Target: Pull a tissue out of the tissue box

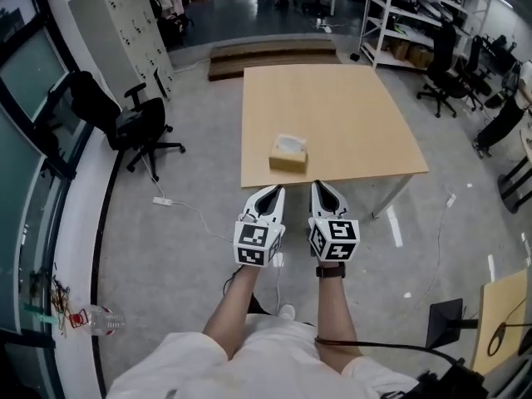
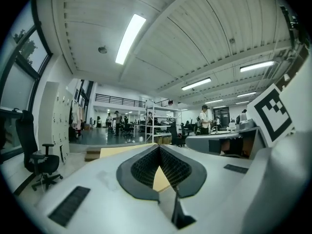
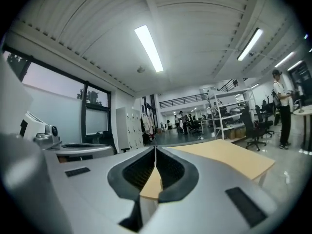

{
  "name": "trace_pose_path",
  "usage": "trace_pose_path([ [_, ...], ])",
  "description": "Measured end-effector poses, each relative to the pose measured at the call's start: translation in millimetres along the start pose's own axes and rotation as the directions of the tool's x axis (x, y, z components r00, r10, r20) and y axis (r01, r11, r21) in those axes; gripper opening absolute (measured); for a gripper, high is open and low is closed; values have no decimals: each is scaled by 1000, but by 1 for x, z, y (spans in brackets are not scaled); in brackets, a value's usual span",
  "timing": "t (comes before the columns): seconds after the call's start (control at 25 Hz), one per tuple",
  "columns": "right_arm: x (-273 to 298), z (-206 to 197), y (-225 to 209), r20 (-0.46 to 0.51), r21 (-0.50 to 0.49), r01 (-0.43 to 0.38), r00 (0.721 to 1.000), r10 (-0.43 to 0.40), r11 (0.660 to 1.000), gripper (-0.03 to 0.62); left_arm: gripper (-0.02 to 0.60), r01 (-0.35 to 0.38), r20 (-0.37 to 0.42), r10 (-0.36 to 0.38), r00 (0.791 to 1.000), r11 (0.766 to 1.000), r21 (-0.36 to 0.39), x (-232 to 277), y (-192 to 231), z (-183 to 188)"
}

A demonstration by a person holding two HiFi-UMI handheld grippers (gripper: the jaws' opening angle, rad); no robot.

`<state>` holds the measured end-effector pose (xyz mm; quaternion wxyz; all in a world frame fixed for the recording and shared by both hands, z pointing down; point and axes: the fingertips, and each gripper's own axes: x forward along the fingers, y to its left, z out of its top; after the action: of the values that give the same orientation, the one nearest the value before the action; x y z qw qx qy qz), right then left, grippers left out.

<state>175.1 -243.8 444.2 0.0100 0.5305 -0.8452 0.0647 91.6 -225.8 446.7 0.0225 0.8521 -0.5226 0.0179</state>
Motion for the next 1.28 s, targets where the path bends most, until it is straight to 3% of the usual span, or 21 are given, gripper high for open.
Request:
trace_pose_path([
  [0.32, 59, 9, -43, 10, -15, 33, 999, -32, 999, 2, 2, 85, 12, -85, 996, 996, 11, 81, 31, 6],
  [0.56, 114, 44, -74, 44, -55, 71, 997, -68, 996, 2, 2, 143, 48, -143, 989, 990, 8, 156, 57, 30],
  [0.96, 256, 62, -51, 22, -111, 57, 998, -55, 992, 2, 2, 170, 96, -164, 982, 984, -58, 236, 174, 53],
  [1.16, 306, 61, -54, 26, -92, 85, 996, -83, 992, 2, 2, 230, 81, -229, 970, 973, -12, 261, 208, 50],
  [1.28, 322, 51, -60, -4, -106, 79, 997, -80, 991, 2, 2, 254, 60, -253, 966, 967, -21, 273, 224, 36],
])
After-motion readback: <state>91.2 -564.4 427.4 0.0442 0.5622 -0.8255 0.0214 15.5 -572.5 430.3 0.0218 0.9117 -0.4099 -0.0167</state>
